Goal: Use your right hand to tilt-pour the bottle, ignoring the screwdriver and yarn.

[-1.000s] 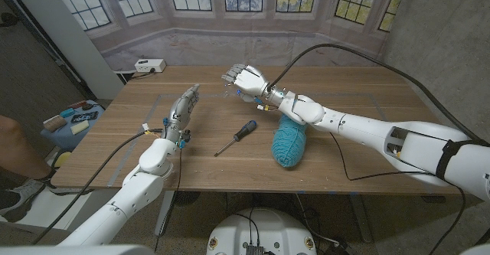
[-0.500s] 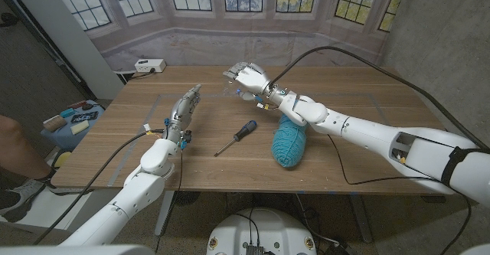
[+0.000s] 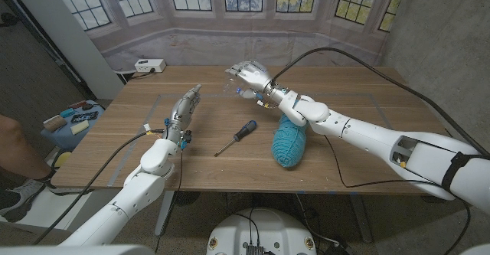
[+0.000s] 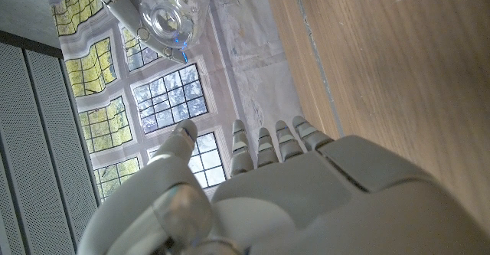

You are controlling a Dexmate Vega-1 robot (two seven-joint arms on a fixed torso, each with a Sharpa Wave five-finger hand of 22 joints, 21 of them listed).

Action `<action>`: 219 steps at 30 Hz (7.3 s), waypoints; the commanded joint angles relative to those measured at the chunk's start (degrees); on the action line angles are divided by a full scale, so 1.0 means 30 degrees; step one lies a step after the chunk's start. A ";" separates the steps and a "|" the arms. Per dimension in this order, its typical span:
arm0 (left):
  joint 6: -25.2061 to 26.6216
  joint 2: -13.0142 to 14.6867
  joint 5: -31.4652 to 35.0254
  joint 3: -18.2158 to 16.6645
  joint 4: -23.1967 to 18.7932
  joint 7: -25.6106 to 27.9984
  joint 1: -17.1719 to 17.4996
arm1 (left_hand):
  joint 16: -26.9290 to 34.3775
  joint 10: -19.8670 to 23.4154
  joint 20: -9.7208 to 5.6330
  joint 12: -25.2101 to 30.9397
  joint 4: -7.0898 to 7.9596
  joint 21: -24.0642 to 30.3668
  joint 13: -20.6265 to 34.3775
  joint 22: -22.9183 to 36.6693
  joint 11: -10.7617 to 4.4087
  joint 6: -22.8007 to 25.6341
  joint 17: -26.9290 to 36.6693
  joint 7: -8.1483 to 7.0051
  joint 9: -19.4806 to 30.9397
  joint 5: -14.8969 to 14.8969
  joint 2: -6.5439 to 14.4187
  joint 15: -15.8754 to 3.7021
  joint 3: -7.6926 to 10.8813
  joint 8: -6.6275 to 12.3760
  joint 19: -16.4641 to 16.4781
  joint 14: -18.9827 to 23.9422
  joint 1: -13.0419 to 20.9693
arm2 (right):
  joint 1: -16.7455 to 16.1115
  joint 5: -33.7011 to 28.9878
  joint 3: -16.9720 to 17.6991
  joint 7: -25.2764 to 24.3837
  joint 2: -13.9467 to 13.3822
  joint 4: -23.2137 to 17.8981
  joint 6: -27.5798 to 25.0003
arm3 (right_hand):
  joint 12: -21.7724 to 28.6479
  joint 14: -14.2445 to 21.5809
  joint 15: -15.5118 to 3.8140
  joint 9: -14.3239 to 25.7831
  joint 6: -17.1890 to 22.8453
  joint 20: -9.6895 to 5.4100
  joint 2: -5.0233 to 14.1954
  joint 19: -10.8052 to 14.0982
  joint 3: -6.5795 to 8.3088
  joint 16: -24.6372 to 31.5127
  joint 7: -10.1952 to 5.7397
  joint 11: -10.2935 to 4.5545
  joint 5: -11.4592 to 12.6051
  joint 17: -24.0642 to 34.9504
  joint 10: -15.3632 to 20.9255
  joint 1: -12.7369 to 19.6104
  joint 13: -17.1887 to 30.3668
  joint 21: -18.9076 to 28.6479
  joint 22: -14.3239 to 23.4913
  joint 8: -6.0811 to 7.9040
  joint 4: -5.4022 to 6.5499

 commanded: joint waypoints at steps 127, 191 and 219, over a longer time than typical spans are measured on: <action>0.0661 0.0452 -0.0526 -0.0651 -0.1050 0.0582 0.0771 | 0.0064 0.0112 0.0395 0.0016 0.0008 0.0011 0.0118 0.0117 0.0151 0.0052 0.0033 -0.0029 0.0094 0.0056 0.0184 -0.0037 0.0147 0.0057 0.0008 0.0001 -0.0025 | -0.2568 1.7514 0.4671 0.6753 0.5779 0.2683 0.1411 | -0.0480 0.0213 -0.1572 0.0137 0.0475 -0.0175 0.0735 0.0208 -0.0345 -0.0046 0.0184 -0.0046 -0.0124 0.0716 0.0358 0.0544 -0.0610 0.0051 0.0115 -0.0070 0.0529; 0.1296 0.0558 -0.0167 -0.0812 -0.2826 0.1563 0.1838 | 0.0044 0.0116 0.0607 0.0014 0.0057 0.0013 0.0121 0.0127 0.0450 0.0047 0.0043 -0.0033 0.0097 0.0051 0.0155 0.0279 0.0151 0.0053 -0.0017 -0.0100 -0.0113 | -0.2401 1.9678 0.4782 0.4610 0.8884 0.8144 0.4267 | -0.0918 0.0328 -0.1949 0.0144 0.0638 -0.0515 0.0710 0.0508 -0.0373 -0.0541 0.0020 -0.0217 -0.0086 0.0145 0.0676 0.0329 -0.1120 0.0131 0.0089 -0.0055 0.0644; 0.1135 0.0842 -0.0229 -0.1235 -0.3267 0.1573 0.2525 | 0.0046 0.0116 0.0612 0.0015 0.0046 0.0026 0.0121 0.0131 0.0408 0.0069 0.0038 -0.0035 0.0097 0.0051 0.0153 0.0240 0.0156 0.0059 -0.0001 -0.0117 -0.0119 | -0.0676 2.0045 0.4090 0.2880 1.1957 1.5563 0.7211 | -0.1076 0.0542 -0.2009 0.0170 0.0896 -0.0655 0.0729 0.0956 -0.0378 -0.0676 -0.0179 -0.0457 -0.0081 -0.0267 0.0946 0.0454 -0.1325 0.0238 0.0080 0.0058 0.0587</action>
